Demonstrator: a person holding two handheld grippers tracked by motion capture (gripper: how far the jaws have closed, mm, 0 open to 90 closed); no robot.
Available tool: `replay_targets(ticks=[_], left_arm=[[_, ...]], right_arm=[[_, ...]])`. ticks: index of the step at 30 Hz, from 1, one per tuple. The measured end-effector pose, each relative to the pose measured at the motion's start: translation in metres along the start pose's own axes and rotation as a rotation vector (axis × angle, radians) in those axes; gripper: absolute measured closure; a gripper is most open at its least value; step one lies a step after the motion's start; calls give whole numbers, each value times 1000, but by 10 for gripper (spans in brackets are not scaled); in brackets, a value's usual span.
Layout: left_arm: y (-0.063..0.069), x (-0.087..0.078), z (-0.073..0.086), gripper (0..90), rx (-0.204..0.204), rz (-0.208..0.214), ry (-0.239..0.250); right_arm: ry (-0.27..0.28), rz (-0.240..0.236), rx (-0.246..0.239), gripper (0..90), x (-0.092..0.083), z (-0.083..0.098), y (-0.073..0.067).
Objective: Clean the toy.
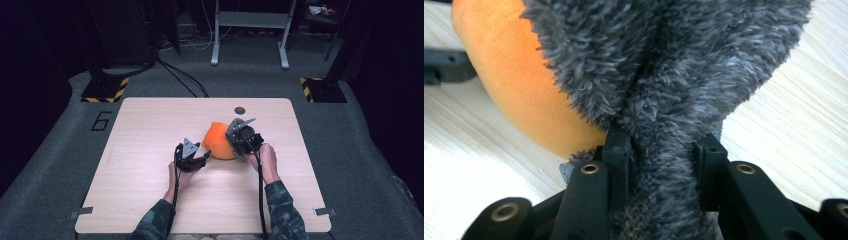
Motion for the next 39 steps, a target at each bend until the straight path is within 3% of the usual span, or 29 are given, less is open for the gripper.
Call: replay_targets(ticks=[3,6,8,12,15,22,24,26,29,34,39], left_arm=[[1,-1,-2,423,14,16,15],[3,0,-4,431,57,46,11],[6,2,-4,477,86,51,13],[9,3,-4,652,97,77,19],[12,3,-5,751,102,69,18],[16,-2,-8,820,119,78,35],[18,-5,-10,899,125,83,63],[20,-8,-12,900,142,102,72],[23,-5,-10,899,157,99,63],[19,-5,-8,898,146,96,61],[22,-7,-8,899,149,96,71]], right_arm=[[-2,-1,-1,668,0,1,0],[-7,2,-9,669,0,2,0],[-8,5,-9,669,1,3,0],[-8,3,4,669,2,4,1],[-8,5,2,669,1,5,2],[1,23,-1,667,-6,5,2],[-3,29,3,666,-8,5,4],[-6,28,12,666,-10,6,5],[-6,26,12,666,-14,6,7],[-30,14,38,668,-7,5,4],[-11,27,11,661,-10,4,7]])
Point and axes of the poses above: each handheld gripper's, and its own axes: x roughly forward along the jaws, z roughly out of its underside, y roughly to its right, the point moved 2 cm from there along x, roughly forward along the jaws, and after that the axes turned 8 degrees about -x, right-handed, at the moved point
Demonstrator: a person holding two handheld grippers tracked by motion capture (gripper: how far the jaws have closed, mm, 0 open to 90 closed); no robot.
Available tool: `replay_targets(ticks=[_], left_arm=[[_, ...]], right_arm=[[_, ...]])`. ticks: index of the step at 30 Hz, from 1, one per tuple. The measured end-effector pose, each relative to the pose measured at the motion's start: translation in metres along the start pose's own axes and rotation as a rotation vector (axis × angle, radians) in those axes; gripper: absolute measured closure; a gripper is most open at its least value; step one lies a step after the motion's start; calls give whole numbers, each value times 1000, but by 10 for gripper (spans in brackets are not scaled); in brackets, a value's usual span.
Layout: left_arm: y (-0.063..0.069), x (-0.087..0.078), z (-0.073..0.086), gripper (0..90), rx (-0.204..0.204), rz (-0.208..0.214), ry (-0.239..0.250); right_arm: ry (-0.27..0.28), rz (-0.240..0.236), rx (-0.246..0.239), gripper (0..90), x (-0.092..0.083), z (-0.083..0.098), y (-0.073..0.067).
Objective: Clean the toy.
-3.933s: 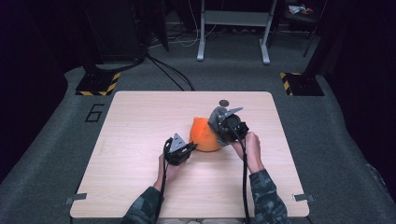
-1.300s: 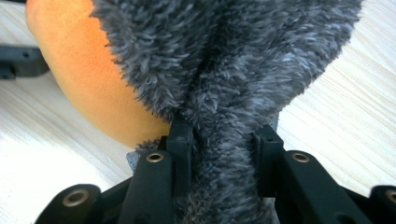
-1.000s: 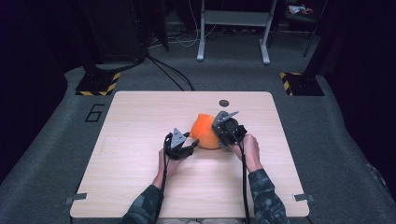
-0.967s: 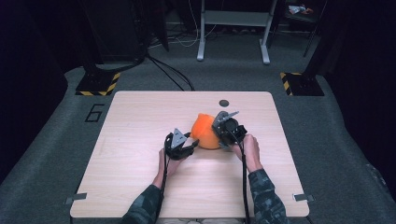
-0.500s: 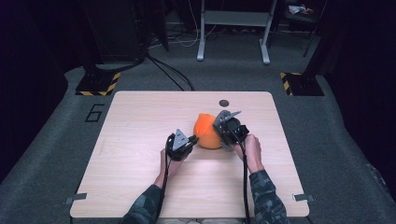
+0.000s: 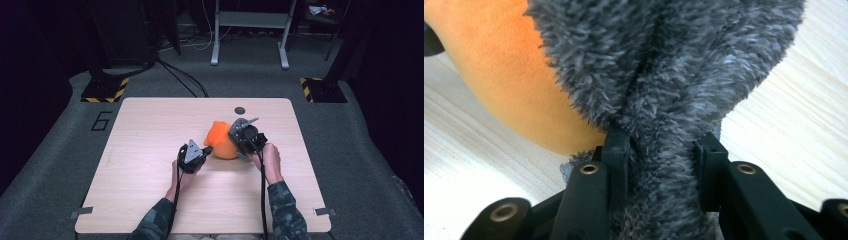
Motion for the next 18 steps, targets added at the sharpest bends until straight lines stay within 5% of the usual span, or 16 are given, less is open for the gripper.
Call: replay_targets(ticks=[9,12,18], left_arm=[[10,1,-1,900,37,16,15],[9,1,1,900,38,15,3],[9,2,2,900,37,28,-7]], right_arm=[[90,17,-79,660,-27,-29,-19],[46,25,-123,662,-15,-37,-26],[28,7,-91,662,-10,-31,-18]])
Point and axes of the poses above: each handheld gripper's, and its own axes: x roughly forward along the jaws, z roughly out of its underside, y roughly to its right, the point moved 2 cm from there along x, roughly forward along the jaws, and after that the axes turned 8 degrees about -x, right-handed, at the moved point
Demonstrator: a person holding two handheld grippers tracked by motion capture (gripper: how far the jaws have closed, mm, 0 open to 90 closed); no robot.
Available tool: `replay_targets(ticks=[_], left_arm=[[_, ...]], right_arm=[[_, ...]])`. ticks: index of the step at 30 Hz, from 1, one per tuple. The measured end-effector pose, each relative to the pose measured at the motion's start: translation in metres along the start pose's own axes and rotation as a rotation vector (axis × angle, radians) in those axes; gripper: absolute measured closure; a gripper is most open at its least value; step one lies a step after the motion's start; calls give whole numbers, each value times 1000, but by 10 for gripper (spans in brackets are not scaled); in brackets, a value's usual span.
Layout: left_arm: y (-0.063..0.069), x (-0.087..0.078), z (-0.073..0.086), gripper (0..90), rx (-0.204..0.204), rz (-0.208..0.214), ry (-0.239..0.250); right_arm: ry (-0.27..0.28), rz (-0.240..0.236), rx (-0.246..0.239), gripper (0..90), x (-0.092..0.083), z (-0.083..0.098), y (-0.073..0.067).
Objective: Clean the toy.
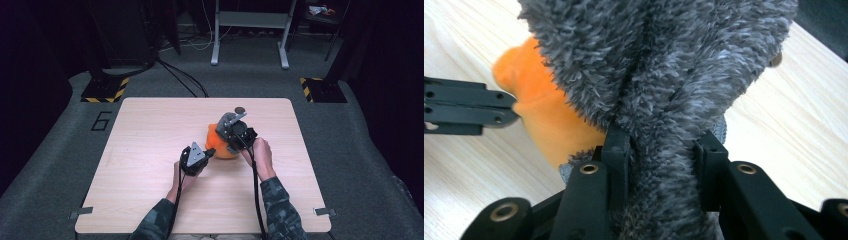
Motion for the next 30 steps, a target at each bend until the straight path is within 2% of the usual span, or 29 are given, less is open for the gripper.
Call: replay_targets(ticks=[1,2,5,6,9,15,17,20,24,27,30], left_arm=[[0,0,0,900,-4,-2,0],[-1,0,1,900,1,-2,-2],[-2,0,2,900,-11,2,-4],[-2,0,3,899,-18,2,2],[-2,0,3,899,-17,3,1],[-3,1,4,899,-18,5,6],[-4,0,4,899,-20,8,7],[-4,1,5,899,-25,9,12],[-4,1,4,898,-11,12,3],[-4,1,5,899,-11,12,2],[-5,1,5,898,-13,11,4]], right_arm=[[-3,-1,13,662,1,2,1],[-2,0,5,662,2,5,4],[-24,5,41,662,7,15,10],[-28,7,32,662,10,20,13],[-63,-4,99,663,19,32,16],[-156,-18,145,660,37,52,25],[-170,-22,160,660,39,55,27],[-141,-2,149,661,31,51,28],[-72,8,122,662,12,37,23],[-5,23,57,662,-1,22,17],[15,14,24,661,-4,10,9]])
Point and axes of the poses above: each handheld gripper's, and its own axes: x roughly forward along the jaws, z roughly out of its underside, y roughly to its right, the point moved 2 cm from there along x, roughly forward along the jaws, and after that the axes turned 8 degrees about -x, right-handed, at the moved point
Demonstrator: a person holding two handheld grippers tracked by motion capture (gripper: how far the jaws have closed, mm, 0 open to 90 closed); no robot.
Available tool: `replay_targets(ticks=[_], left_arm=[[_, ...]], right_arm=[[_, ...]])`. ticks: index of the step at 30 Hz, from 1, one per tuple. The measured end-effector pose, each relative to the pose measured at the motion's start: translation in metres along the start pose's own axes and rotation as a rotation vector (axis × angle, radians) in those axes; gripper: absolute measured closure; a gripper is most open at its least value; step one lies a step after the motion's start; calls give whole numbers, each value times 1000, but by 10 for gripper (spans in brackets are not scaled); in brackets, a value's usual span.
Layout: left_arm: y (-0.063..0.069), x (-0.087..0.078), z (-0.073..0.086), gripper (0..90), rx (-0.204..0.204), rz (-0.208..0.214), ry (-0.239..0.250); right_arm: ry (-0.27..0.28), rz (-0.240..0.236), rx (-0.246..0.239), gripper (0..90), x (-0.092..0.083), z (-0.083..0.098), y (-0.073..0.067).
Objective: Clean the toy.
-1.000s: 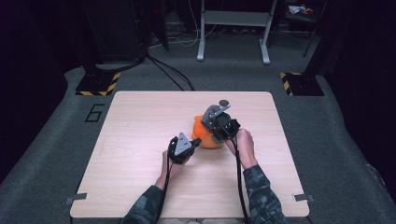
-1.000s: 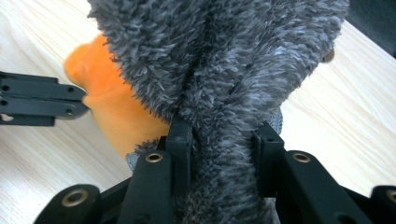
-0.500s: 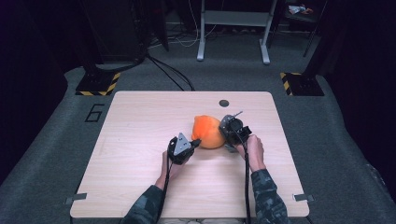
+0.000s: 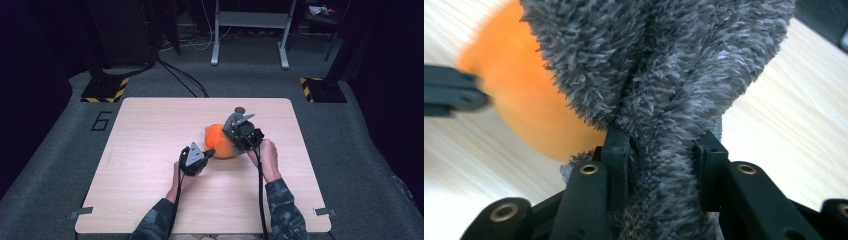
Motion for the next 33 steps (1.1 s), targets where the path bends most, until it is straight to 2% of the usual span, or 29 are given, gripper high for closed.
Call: replay_targets(ticks=[3,5,6,7,9,11,15,17,20,23,27,30,33], left_arm=[[0,0,1,898,-3,-1,-5],[0,0,1,898,-1,2,-4],[1,0,0,898,-9,3,-2],[0,0,0,898,5,-1,-12],[0,0,1,898,-1,-1,-8],[0,0,1,897,-3,-4,-8],[0,0,1,890,0,-6,-9],[-1,-1,0,842,2,-18,-12],[-1,-3,-1,676,-1,-43,-7],[-2,-5,-3,563,-1,-91,5],[-5,-7,-4,500,8,-142,16],[-8,-5,-4,484,18,-162,20],[-8,-4,-5,475,18,-164,36]], right_arm=[[-23,-1,-25,662,9,-4,-5],[-35,-11,0,663,14,-2,-4],[-39,-19,-3,663,15,1,-1],[-41,-16,18,663,16,3,0],[-75,-9,32,663,18,9,3],[-85,-9,61,664,22,14,4],[-73,-17,54,665,27,19,7],[-72,-14,57,665,27,19,8],[-79,-15,74,665,28,20,9],[-69,-12,74,665,30,21,9],[-75,-10,62,666,30,21,9],[-76,-8,63,665,30,21,9],[-76,-8,57,666,30,21,9]])
Point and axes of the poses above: each handheld gripper's, and its own axes: x roughly forward along the jaws, z roughly out of its underside, y roughly to its right, the point moved 2 cm from there along x, roughly forward along the jaws, and after that the axes turned 8 degrees about -x, right-handed, at the moved point
